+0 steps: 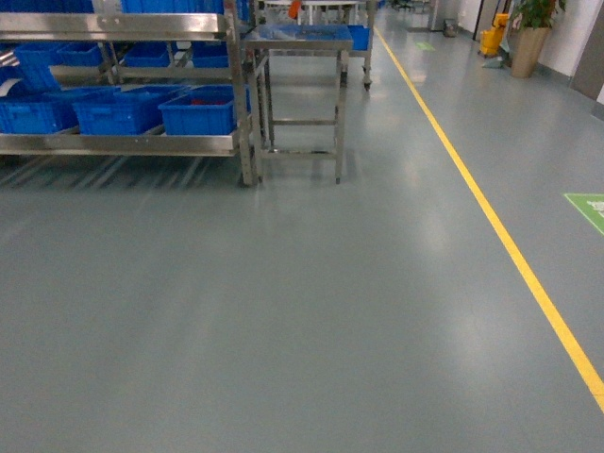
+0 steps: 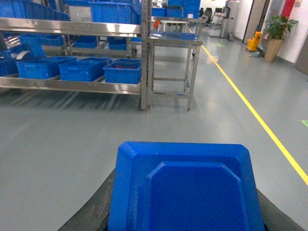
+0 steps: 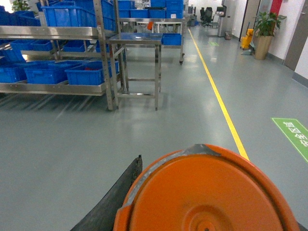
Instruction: Sort blue parts and orange caps into right shelf containers
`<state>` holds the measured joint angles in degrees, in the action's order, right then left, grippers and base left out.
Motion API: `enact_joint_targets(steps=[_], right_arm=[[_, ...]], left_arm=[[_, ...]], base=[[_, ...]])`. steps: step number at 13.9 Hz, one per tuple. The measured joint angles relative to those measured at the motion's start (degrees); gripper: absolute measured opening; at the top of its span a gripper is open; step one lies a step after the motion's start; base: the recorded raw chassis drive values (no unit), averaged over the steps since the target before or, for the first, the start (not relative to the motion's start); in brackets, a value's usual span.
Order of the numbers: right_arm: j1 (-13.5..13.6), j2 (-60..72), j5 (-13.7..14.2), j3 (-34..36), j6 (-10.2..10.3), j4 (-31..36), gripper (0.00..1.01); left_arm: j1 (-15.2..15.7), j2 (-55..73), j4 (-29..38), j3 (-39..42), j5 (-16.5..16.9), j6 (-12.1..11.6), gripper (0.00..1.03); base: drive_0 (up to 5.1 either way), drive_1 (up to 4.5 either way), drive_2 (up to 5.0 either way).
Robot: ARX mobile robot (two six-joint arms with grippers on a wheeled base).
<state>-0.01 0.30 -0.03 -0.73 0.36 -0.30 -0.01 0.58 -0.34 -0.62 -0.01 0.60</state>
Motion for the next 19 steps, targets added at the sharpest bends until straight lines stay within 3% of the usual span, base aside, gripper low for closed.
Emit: enact_joint_targets(steps=[19], right_arm=[[0.0, 0.0, 0.0, 0.0, 0.0, -0.2, 0.42]], left_arm=[[0.0, 0.0, 0.0, 0.0, 0.0, 0.0, 0.41]], base=[[0.0, 4.35, -4.3]])
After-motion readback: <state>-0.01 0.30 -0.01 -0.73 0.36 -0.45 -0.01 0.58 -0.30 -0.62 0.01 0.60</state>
